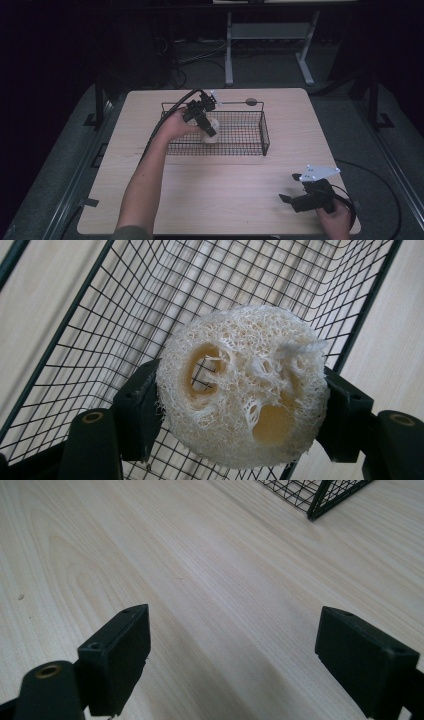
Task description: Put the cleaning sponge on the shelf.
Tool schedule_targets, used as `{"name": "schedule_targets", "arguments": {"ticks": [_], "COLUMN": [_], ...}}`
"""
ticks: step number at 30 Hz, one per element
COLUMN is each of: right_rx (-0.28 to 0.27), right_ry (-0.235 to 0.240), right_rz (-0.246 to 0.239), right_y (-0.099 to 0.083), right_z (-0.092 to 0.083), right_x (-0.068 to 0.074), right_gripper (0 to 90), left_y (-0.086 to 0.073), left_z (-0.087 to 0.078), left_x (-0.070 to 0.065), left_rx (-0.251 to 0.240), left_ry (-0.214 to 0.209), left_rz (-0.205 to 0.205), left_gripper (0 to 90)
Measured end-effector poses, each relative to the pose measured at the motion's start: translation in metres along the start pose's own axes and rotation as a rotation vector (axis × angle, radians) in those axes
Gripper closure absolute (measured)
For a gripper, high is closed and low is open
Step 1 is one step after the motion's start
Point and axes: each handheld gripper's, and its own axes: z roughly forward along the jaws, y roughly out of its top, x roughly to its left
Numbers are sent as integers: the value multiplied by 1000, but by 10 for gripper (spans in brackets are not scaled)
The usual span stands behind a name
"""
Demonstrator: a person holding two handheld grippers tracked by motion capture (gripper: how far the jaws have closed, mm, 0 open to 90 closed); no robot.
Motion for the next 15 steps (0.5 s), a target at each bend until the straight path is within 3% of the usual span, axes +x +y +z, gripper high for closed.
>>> {"name": "schedule_targets", "arguments": {"ticks": [15], "right_rx": [-1], "right_ry": [1], "right_rz": [-8], "right_y": [0], "right_z": [0], "right_x": [-1], "right_gripper": [142], "left_y": [3], "left_z": [19], "left_x": [6], "left_rx": [35], "left_ry": [-20], "left_rz": [-23], "left_gripper": [296]}}
